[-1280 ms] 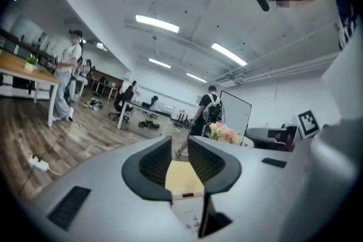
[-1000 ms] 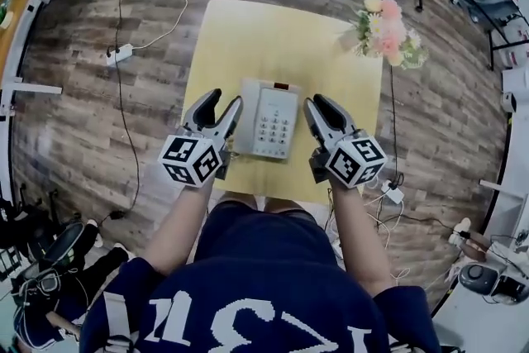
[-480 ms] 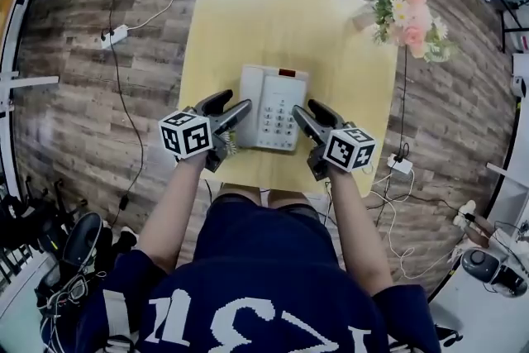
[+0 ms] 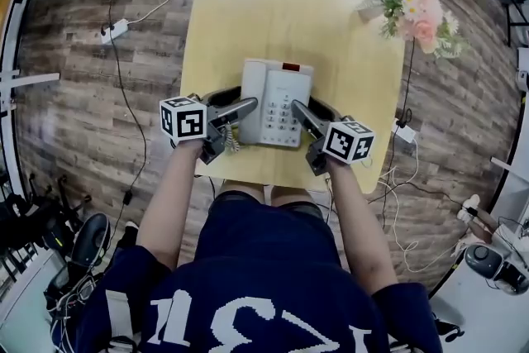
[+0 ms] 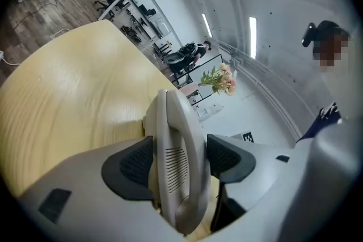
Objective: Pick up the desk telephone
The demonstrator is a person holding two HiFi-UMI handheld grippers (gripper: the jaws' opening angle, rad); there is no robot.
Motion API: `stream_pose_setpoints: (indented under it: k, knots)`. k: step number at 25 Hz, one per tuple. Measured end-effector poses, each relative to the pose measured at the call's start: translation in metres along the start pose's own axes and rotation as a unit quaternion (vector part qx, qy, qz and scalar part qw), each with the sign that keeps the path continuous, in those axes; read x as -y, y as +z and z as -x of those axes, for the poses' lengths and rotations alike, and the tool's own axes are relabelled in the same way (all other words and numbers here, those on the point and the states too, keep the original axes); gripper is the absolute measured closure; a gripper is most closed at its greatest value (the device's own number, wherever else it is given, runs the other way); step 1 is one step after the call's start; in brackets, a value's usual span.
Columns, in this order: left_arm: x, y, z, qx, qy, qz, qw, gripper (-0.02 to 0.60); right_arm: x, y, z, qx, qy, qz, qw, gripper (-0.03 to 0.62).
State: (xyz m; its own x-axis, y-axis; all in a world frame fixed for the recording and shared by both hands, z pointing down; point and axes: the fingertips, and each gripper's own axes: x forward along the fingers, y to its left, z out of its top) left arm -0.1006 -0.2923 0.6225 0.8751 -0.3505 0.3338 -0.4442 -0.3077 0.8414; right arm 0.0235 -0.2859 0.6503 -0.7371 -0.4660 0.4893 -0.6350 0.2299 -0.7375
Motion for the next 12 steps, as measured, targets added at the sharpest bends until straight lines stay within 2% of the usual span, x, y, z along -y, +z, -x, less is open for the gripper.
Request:
stream_pose_setpoints:
  k: [6,9,12]
  knots:
    - [0.007,-0.001,0.007,0.017,0.019,-0.023,0.9994,0.299,-0.006,0.001,0.005,0.017,-0.003,0.008,1.000,0.390]
    - [0.017,0.002,0.011,0.009,0.028,-0.055,0.9980,0.301,-0.014,0.007,0.009,0.018,-0.002,0.032,0.999,0.395]
    - [0.033,0.014,0.017,0.022,0.030,-0.089,0.9954,0.302,-0.028,0.022,0.015,0.032,0.006,0.057,0.998,0.398]
